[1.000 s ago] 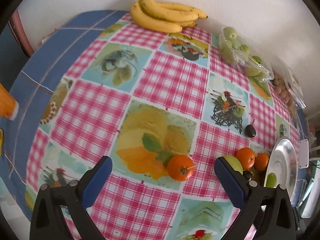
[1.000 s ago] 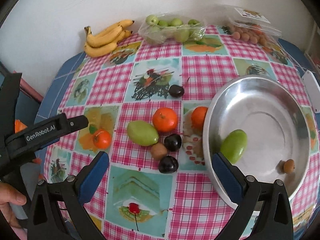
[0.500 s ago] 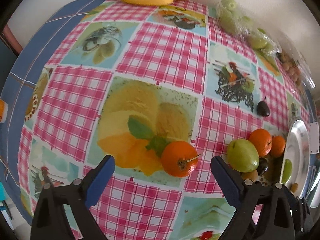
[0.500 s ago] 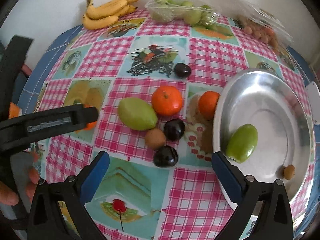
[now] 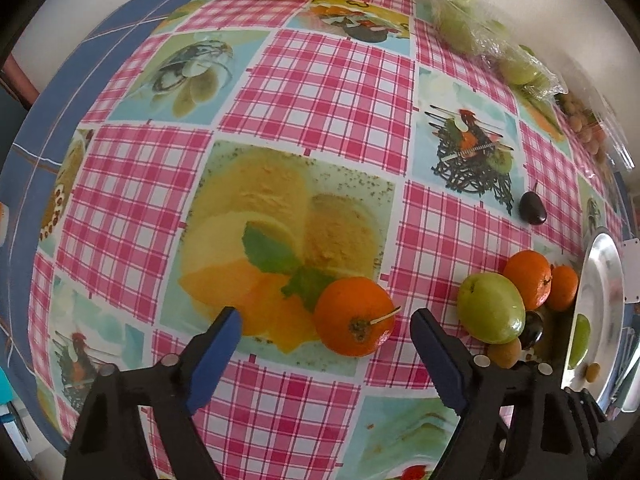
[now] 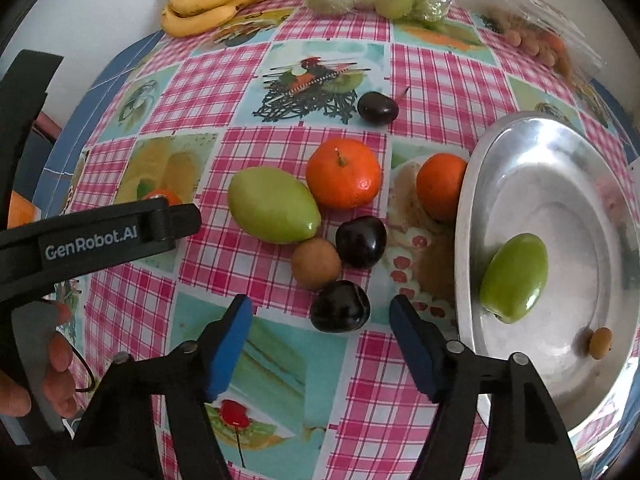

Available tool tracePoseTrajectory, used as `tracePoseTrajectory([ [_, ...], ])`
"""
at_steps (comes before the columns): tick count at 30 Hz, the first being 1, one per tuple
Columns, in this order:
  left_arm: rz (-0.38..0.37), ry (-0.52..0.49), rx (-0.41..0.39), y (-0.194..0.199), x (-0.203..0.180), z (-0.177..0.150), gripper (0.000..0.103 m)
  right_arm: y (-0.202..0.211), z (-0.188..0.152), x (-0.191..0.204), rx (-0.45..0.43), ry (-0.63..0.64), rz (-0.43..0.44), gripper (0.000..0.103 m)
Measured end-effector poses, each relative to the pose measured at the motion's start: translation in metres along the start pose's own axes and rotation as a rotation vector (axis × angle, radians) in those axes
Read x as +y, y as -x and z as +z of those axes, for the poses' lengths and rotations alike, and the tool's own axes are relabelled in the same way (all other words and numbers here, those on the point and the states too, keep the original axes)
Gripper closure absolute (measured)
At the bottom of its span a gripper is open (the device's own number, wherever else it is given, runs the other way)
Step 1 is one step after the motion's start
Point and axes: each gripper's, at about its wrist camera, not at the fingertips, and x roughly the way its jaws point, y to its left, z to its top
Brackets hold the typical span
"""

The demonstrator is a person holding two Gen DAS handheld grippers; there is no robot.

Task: Organize fruits
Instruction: 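Grasp the black plum with the right tool while the left tool grasps a tangerine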

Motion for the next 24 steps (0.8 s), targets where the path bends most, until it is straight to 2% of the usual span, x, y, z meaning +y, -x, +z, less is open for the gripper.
tracePoseTrajectory([
  [5,-0.022,-0.007,-0.012,0.004,-0.004,0.001,0.037,0.001,0.003,-0.001,-0.007,-0.009,0.000,0.058],
  [10,-0.051,-0.013,-0.015,0.008,-0.006,0.001,0.062,0.004,0.003,-0.005,-0.008,-0.033,-0.006,0.067],
  [13,-0.059,-0.017,-0.015,0.011,-0.008,0.002,0.063,0.007,0.002,-0.008,-0.006,-0.039,-0.006,0.072],
  [18,-0.083,-0.013,-0.038,0.024,-0.008,0.001,0.063,0.009,0.001,-0.008,-0.008,-0.047,0.008,0.072],
  [24,-0.110,-0.016,-0.111,0.053,-0.008,0.004,0.063,0.040,0.001,-0.008,-0.086,-0.056,0.046,0.072],
])
